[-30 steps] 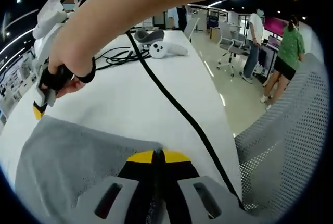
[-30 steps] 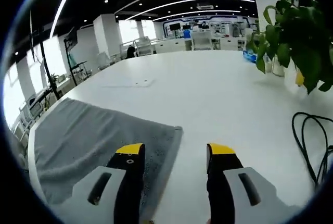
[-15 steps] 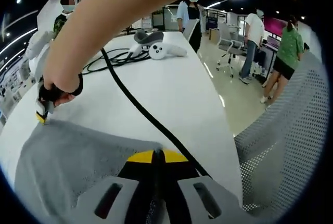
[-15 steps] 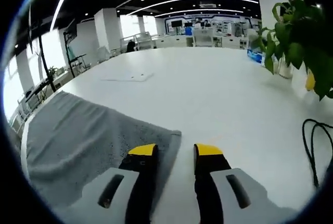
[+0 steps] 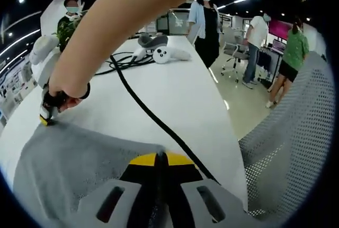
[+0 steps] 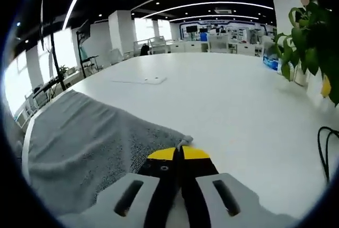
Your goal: Fold the towel on the table until its edges align and the towel forms a compact rectangular stack.
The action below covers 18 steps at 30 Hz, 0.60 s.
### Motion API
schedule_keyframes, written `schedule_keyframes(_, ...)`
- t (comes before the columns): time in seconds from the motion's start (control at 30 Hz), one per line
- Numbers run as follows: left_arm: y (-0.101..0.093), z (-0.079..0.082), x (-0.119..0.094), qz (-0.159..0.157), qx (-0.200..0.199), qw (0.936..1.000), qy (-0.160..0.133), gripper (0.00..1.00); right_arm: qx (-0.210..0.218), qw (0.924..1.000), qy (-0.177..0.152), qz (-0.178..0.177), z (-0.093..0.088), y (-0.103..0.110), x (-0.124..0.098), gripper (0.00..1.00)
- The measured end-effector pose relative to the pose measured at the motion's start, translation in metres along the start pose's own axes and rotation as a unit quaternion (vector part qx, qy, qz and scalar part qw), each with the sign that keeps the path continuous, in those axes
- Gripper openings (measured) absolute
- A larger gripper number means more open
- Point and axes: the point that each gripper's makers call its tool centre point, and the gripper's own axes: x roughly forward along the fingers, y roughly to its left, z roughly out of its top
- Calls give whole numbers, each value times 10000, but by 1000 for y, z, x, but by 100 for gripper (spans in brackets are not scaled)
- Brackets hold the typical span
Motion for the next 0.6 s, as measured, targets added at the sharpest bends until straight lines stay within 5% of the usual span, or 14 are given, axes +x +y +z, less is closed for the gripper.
schedule_keyframes(0.2, -2, 1, 0, 76, 249, 9997, 46, 4, 231, 9996, -98, 85, 8, 5, -8, 0)
schedule_keyframes(0.3, -2, 0, -3, -113, -332, 9989, -324, 3, 290, 9991, -219, 230, 19, 10, -16, 0)
schedule_keyframes(0.6, 8, 20, -25, -198, -364, 9971, -641, 3, 787, 9912, -705, 793, 53, 32, -32, 0)
